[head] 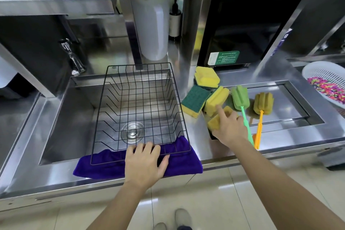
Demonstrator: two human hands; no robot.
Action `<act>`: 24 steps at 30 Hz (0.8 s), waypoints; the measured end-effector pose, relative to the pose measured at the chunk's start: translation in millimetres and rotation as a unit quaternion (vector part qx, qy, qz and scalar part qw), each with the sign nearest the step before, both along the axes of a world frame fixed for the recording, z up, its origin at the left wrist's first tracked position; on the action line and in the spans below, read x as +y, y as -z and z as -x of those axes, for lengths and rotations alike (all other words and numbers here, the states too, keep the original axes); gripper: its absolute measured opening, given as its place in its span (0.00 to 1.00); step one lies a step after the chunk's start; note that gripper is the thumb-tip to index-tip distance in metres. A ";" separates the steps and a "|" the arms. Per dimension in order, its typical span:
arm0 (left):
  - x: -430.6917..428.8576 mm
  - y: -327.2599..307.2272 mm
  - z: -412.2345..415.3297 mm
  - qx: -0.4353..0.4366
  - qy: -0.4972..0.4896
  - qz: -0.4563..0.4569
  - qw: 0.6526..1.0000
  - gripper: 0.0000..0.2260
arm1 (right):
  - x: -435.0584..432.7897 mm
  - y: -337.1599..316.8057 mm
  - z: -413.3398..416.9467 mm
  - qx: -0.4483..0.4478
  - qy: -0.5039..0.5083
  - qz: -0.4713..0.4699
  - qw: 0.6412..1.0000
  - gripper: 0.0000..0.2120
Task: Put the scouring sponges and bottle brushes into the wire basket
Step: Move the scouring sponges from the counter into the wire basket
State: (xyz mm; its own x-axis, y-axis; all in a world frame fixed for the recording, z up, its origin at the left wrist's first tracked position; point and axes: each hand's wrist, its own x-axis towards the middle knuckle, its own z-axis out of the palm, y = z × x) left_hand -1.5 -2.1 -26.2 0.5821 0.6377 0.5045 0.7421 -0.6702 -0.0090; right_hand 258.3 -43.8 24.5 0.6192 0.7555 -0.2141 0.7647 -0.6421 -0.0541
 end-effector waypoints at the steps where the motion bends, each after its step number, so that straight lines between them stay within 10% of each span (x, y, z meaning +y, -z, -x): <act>1: 0.2 -0.3 -0.2 0.002 0.000 0.001 1.000 0.17 | 0.3 -1.8 -0.5 0.001 -0.006 0.012 1.000 0.38; 11: 3.3 -9.6 10.1 -0.017 0.005 0.038 0.999 0.24 | 3.0 -22.4 -15.8 -0.035 -0.027 -0.015 0.999 0.16; 17: 10.3 -15.2 18.6 -0.043 -0.071 0.040 0.996 0.25 | 18.3 -63.1 -16.4 0.086 0.098 -0.174 0.976 0.18; 24: 8.7 -14.4 15.3 -0.035 -0.093 0.039 0.994 0.24 | 59.2 -102.9 18.6 0.176 -0.048 -0.344 0.921 0.20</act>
